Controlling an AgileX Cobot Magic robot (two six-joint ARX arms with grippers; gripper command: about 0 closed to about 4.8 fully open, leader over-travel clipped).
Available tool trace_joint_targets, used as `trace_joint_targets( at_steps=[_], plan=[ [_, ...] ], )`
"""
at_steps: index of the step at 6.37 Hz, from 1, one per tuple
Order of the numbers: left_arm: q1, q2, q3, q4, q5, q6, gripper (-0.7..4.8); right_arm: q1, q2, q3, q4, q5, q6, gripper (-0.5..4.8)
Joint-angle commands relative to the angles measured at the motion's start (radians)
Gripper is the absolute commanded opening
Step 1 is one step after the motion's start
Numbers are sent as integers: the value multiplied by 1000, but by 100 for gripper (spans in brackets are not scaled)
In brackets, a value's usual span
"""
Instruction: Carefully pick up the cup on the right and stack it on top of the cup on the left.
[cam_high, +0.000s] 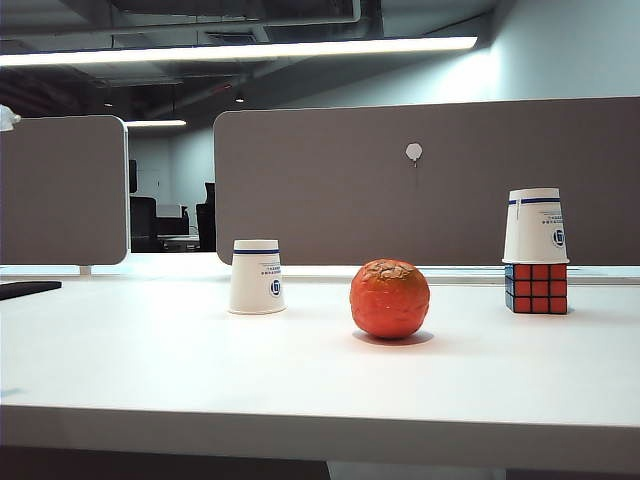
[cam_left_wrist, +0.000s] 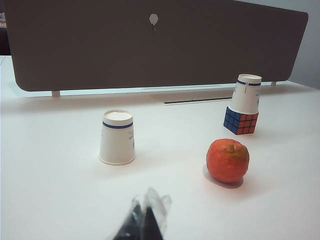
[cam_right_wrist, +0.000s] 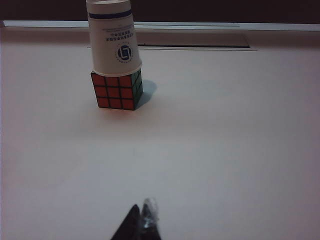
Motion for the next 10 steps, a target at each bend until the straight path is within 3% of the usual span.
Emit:
trace_joint_targets(
  at_steps=[1,7,8,10],
  plan=[
    [0,0,2,8,6,4,-4,0,0,2,17,4,-3,-5],
    [0,0,2,8,6,4,-4,0,-1,2,74,-2,1,-5],
    [0,0,2,8,145,-1,-5,0,-1,2,194,-7,1,-5],
    [0,0,2,9,208,0,-5,0,-1,3,249,-23,1,-5]
  ],
)
